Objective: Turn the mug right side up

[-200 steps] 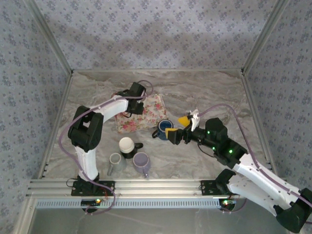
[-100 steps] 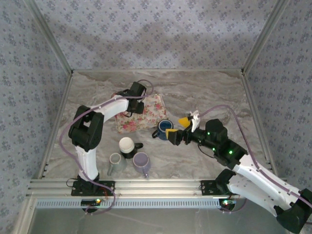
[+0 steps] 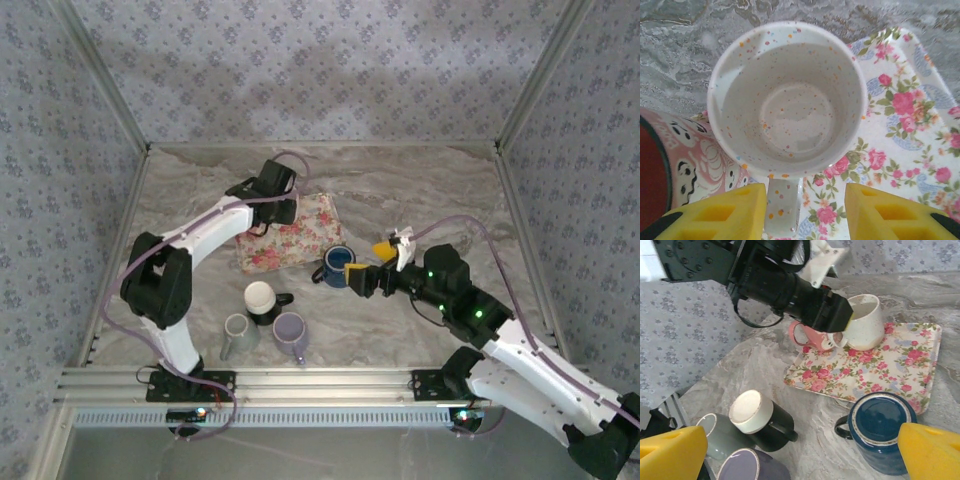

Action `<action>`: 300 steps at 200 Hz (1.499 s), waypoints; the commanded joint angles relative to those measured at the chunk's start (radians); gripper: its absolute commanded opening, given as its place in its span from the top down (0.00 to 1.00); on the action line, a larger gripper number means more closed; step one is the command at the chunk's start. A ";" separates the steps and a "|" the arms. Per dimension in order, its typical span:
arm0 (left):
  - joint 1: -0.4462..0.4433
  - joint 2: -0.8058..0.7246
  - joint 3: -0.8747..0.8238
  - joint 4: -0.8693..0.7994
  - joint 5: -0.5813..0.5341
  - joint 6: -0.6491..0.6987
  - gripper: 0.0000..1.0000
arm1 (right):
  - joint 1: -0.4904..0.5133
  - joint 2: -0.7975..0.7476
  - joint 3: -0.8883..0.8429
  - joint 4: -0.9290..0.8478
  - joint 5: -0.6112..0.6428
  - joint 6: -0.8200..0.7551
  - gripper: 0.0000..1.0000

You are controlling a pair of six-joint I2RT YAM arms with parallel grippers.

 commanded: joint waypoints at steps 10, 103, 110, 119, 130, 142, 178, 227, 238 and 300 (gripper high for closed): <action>-0.007 -0.109 -0.037 -0.036 0.026 -0.054 0.55 | 0.005 0.007 0.105 -0.132 0.037 -0.053 0.00; -0.139 -0.579 -0.171 -0.140 -0.017 0.006 0.55 | 0.114 0.411 0.447 -0.553 0.326 0.050 0.00; -0.143 -0.601 -0.185 -0.137 -0.022 0.019 0.55 | 0.112 0.462 0.479 -0.576 0.327 0.114 0.00; -0.142 -0.629 -0.210 -0.122 -0.038 0.038 0.55 | 0.098 0.519 0.519 -0.616 0.337 0.232 0.00; -0.143 -0.662 -0.254 -0.084 -0.056 0.063 0.55 | 0.082 0.594 0.585 -0.685 0.387 0.459 0.00; -0.143 -0.693 -0.292 -0.055 -0.071 0.075 0.55 | 0.067 0.687 0.662 -0.808 0.408 0.692 0.00; -0.151 -0.745 -0.357 0.010 -0.039 0.085 0.55 | -0.010 0.929 0.810 -0.986 0.242 1.063 0.00; -0.192 -0.820 -0.383 0.031 -0.085 0.106 0.55 | -0.026 1.057 0.909 -0.887 0.217 1.238 0.00; -0.208 -0.828 -0.384 0.030 -0.104 0.116 0.55 | -0.025 1.078 0.927 -0.888 0.214 1.271 0.00; -0.261 -0.868 -0.389 0.039 -0.140 0.142 0.55 | -0.016 1.210 1.012 -0.924 0.184 1.307 0.00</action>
